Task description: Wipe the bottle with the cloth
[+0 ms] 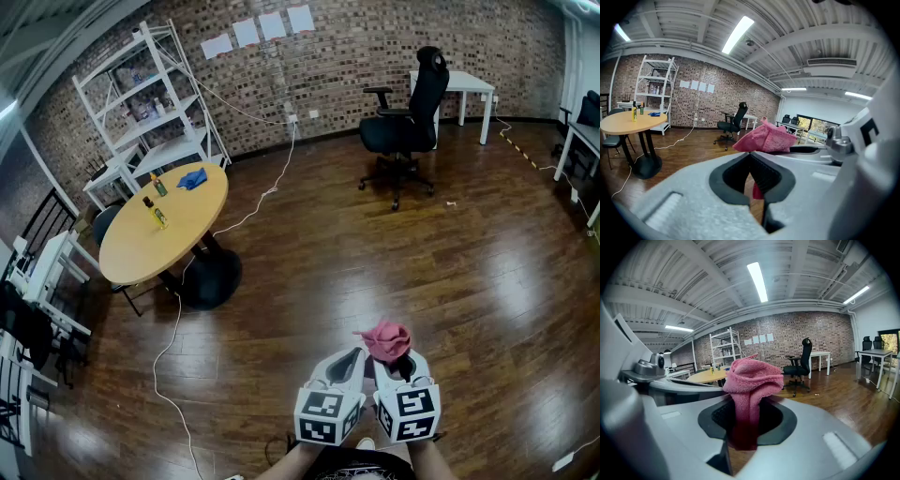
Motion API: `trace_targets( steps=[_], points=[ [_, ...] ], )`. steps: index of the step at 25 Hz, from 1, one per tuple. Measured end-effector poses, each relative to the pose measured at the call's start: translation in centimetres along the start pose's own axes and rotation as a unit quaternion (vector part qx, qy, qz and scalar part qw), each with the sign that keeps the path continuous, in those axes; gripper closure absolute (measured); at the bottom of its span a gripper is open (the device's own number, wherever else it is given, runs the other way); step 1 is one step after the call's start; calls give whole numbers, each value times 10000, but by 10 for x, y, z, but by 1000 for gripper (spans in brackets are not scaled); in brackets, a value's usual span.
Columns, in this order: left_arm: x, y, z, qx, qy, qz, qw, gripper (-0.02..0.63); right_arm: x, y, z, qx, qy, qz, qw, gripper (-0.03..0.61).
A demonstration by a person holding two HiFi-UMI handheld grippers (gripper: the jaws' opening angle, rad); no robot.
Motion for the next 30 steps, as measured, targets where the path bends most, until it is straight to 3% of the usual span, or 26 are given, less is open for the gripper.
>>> trace_targets(
  steps=[9,22,30],
  points=[
    [46,22,-36,-68,-152,52,9998,609,59,18,16,-103,-73,-101,9999,476],
    [152,104,-191,-110,-456,27,9989,611,244,90,11,-178,-348,-252,9989,476],
    [189,145,-272,-196,-422,84,9989,611,330,125,4,-257,-402,-255,9985,474]
  ],
)
Point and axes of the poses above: the fingertips, and each gripper's own axes: x forward along the fingers, z to its right, y out of its top, the point moved 4 cm from there along -x, backward along the fingers, and after that the axes turned 1 degree about z, right-handed, at the moved point
